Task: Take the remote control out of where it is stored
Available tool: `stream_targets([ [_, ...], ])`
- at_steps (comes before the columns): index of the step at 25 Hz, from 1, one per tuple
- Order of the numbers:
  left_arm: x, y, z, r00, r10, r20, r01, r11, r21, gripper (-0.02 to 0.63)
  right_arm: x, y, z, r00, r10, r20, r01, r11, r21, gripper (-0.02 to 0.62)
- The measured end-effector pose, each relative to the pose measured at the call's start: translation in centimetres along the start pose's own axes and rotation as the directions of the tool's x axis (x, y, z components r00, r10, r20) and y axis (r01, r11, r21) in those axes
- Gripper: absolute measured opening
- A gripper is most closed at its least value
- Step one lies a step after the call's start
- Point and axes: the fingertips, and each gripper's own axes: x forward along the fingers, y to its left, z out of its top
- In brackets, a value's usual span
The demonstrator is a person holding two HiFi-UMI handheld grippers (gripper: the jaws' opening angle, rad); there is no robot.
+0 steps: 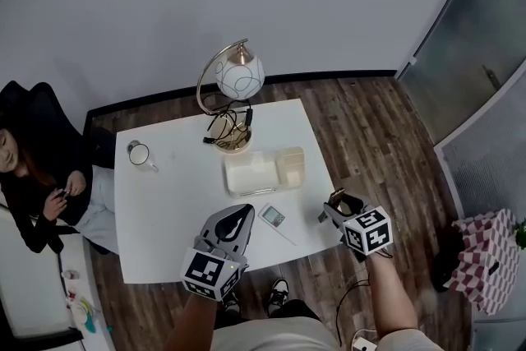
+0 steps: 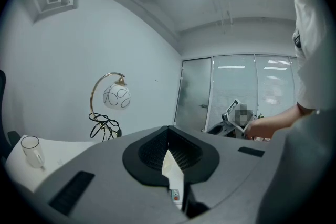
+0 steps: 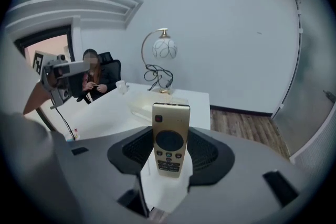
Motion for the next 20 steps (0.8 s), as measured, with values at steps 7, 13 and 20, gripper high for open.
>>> stream_targets([
  [7,-0.4,-0.3,-0.6,1.000,0.011,-0.014,-0.011,1.000,-0.007,0.006,2.4,-0.1,-5.3,0.986,0.009,-0.165,-0.010,1.000,-0.003,0.207],
  [13,-0.6,0.0,-0.6,0.999,0.028,-0.015,-0.028,1.000,-0.008,0.006,5.2,0.7,-5.9,0.971,0.027,-0.237,-0.038,0.998,-0.041,0.207],
  [20,-0.7,0.8,-0.8,0.999,0.047,-0.020,-0.048,0.999,-0.013,0.006,10.1,1.7,-6.2,0.948,0.013,-0.317,-0.059,0.989,-0.137,0.198],
])
